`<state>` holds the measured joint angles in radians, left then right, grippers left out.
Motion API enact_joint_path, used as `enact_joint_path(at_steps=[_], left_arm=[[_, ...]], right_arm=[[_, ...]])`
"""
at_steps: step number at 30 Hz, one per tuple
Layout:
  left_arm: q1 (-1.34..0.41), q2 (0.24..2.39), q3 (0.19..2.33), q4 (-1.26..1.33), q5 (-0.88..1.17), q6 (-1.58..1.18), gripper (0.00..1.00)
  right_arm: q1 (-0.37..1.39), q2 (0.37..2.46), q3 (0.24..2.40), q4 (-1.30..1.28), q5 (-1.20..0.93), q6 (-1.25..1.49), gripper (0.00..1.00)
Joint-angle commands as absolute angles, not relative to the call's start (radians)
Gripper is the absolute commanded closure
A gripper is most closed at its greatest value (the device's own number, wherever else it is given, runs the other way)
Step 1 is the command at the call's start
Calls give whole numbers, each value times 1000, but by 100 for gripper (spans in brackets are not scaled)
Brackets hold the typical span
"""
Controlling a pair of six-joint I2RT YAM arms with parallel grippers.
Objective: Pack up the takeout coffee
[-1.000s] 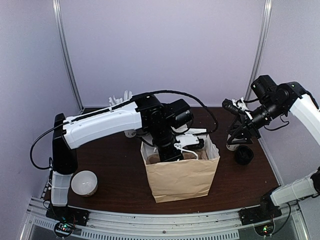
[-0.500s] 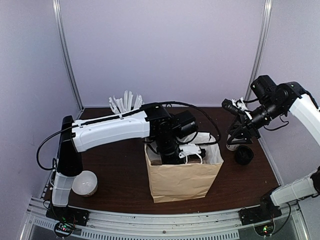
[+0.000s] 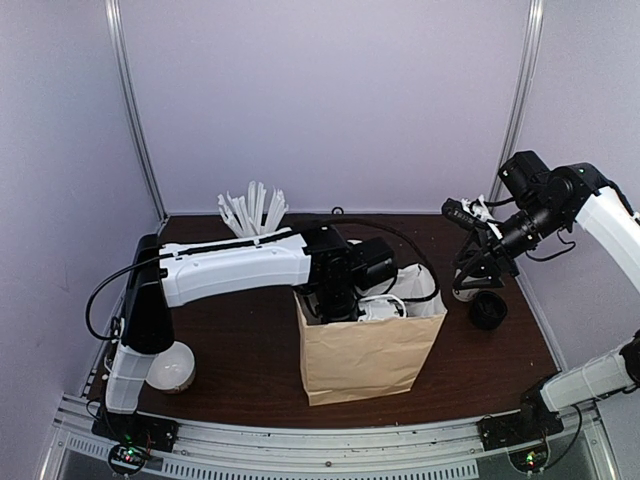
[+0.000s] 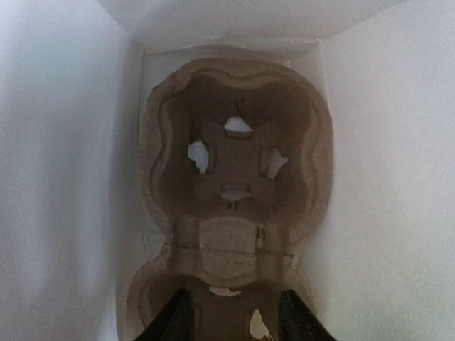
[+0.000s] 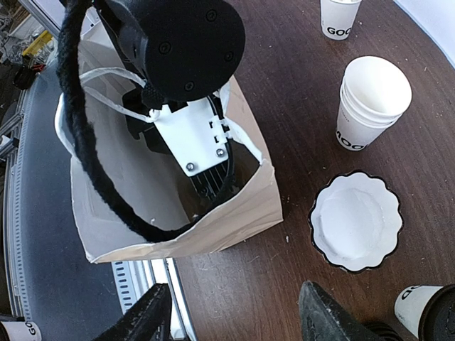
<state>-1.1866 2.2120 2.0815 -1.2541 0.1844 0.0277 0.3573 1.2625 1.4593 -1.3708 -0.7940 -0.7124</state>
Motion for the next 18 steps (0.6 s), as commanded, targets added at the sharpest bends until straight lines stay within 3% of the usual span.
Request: enact_joint_path(at_steps=[1, 2, 4, 5, 6, 18], left_arm=[[-1194, 2212, 2073, -1260, 174, 18, 52], [-1196, 2206, 2075, -1261, 167, 17, 50], [-1198, 2197, 2085, -1266, 160, 16, 30], [-1198, 2193, 2095, -1274, 162, 15, 10], [-1198, 2189, 2105, -1279, 166, 16, 3], [-1197, 2122, 2245, -1360, 134, 53, 2]], right_arm=[[352, 1264, 1453, -1360, -821, -722, 35], [351, 1264, 1453, -1360, -821, -721, 35], [351, 1265, 1453, -1359, -823, -720, 35], [351, 1265, 1453, -1359, -825, -720, 35], [351, 1266, 1453, -1358, -827, -719, 35], [351, 1266, 1448, -1356, -858, -703, 34]])
